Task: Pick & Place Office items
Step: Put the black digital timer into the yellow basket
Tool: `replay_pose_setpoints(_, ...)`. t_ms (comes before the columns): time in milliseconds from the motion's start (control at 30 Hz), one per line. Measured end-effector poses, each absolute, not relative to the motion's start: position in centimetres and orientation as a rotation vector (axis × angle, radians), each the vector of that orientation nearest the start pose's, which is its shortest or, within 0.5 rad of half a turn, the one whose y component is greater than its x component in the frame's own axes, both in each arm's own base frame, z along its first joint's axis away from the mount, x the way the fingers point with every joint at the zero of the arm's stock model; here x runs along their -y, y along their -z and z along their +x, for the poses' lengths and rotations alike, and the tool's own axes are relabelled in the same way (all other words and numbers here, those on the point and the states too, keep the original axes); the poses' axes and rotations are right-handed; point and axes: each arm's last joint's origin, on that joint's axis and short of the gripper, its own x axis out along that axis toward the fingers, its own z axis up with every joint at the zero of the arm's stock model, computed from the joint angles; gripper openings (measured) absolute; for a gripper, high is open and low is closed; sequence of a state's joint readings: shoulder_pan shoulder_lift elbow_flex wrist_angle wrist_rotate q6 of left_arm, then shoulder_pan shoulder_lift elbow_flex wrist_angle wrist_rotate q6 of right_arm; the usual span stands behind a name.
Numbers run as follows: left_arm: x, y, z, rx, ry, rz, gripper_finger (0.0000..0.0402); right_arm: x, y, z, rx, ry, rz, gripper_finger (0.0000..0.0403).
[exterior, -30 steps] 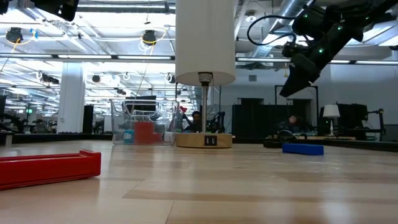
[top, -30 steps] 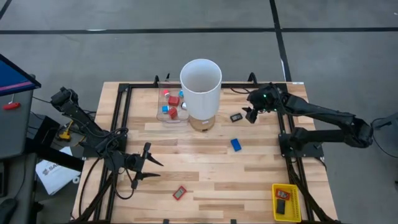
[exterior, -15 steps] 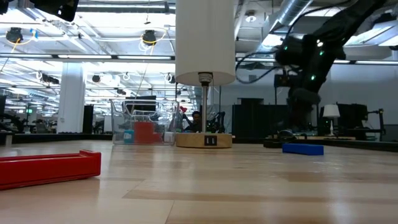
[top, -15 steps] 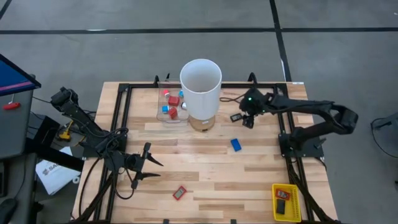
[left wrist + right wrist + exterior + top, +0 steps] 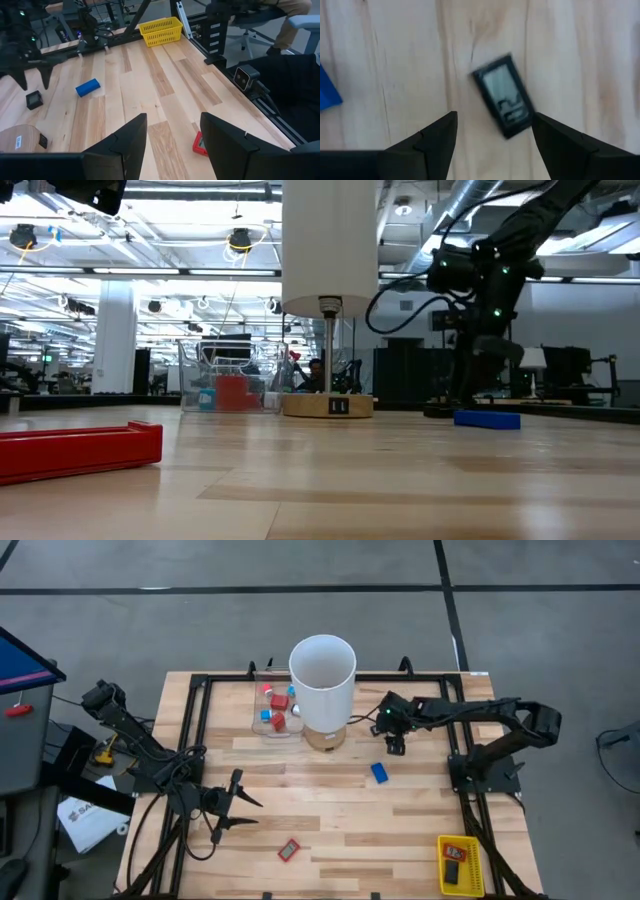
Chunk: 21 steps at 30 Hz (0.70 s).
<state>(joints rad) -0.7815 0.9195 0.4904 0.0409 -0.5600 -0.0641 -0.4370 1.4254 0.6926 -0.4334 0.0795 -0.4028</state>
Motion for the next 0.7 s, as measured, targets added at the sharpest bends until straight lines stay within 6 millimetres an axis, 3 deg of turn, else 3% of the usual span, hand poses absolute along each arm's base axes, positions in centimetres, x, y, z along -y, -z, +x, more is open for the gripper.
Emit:
replay_pose_setpoints(233,12.5,-23.1,14.8,-0.312,0.209,0.178,0.0182,11.4,-17.1,22.6,-1.184,0.195,-0.178,0.0249)
replay_pose_setpoints(700,12.5,-23.1,14.8,-0.313,0.208,0.179,0.0182,12.0,-17.1,22.2,-1.179,0.216,-0.135,0.0249)
